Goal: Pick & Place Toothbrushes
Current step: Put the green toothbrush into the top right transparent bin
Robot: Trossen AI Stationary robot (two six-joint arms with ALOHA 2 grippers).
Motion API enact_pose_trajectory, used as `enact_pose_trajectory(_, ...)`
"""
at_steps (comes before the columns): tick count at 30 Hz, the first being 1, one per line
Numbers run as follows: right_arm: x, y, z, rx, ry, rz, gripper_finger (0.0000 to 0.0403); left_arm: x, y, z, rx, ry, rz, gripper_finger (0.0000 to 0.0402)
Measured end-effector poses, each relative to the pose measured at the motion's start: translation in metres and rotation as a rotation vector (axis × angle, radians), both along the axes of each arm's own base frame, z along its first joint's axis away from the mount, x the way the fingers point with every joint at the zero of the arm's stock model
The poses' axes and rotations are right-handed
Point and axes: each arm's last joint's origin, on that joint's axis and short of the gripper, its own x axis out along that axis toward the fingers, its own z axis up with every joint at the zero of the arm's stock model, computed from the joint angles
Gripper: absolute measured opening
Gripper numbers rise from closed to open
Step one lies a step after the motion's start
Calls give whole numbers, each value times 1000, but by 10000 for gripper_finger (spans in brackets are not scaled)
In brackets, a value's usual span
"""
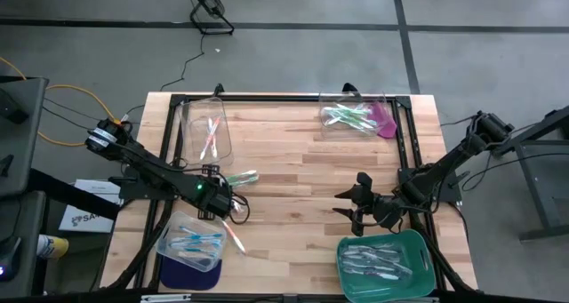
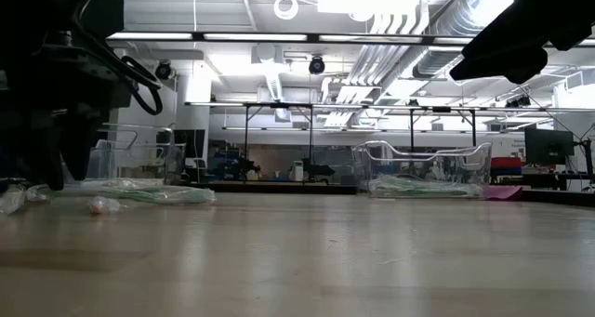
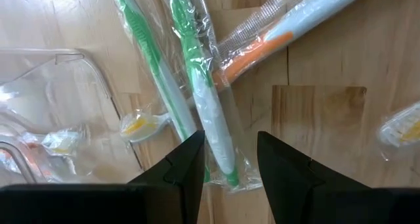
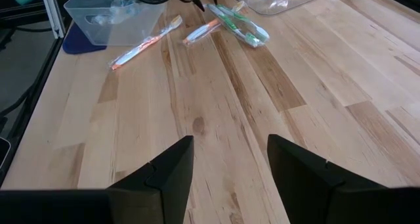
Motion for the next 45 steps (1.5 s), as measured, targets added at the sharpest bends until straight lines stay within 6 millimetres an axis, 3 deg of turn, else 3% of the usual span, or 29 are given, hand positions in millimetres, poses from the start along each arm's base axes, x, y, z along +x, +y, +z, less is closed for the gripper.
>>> enact_pose_trajectory(13, 0, 0, 0, 0, 0, 0, 188, 0, 1, 0, 20, -3, 0, 132)
enact_pose_trajectory(22, 0, 0, 0, 0, 0, 0, 188, -11, 5, -20, 8, 9, 9, 132)
enact_pose_trajectory(31, 0, 0, 0, 1, 0, -1, 188, -12, 6, -22, 16, 6, 11, 131)
enact_pose_trajectory(35, 0, 0, 0, 2, 0, -1, 188, -12, 6, -22, 14, 6, 12, 107)
enact_pose_trajectory(41, 0, 0, 0, 2, 0, -1, 188, -12, 5, -22, 10, 4, 13, 22)
enact_pose_trajectory(45, 0, 0, 0, 2, 0, -1, 188, -12, 5, -22, 13, 3, 15, 26)
